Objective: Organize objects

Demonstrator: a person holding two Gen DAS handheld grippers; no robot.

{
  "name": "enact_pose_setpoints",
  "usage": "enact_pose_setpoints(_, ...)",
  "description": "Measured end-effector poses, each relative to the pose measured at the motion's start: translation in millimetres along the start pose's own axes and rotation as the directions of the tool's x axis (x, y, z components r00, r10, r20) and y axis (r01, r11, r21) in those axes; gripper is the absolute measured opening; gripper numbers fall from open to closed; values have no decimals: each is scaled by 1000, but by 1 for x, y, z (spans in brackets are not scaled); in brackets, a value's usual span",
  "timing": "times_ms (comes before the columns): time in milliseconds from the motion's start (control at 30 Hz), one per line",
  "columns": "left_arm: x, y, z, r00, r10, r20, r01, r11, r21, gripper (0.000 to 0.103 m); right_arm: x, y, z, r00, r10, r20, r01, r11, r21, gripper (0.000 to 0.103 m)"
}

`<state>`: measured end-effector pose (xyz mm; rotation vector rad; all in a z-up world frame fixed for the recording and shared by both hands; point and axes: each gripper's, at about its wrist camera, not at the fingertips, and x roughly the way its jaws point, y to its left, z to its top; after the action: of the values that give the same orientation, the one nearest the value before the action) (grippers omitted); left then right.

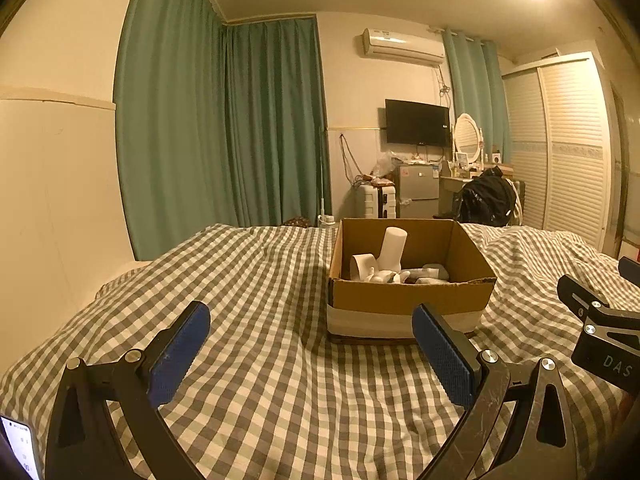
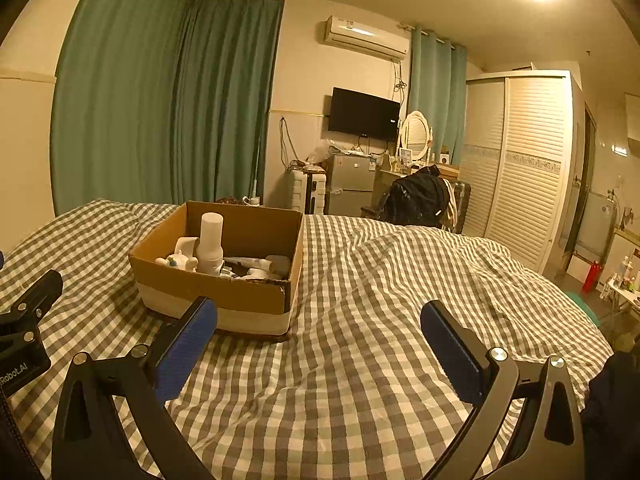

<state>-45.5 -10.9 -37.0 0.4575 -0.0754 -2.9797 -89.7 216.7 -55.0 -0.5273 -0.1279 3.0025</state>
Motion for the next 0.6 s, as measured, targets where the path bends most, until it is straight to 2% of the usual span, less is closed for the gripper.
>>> enact_pose_setpoints(600, 2, 0, -1, 1000, 1, -9, -1, 1000, -5, 103, 3, 4, -1, 1000, -5, -6, 5, 1000, -17, 102)
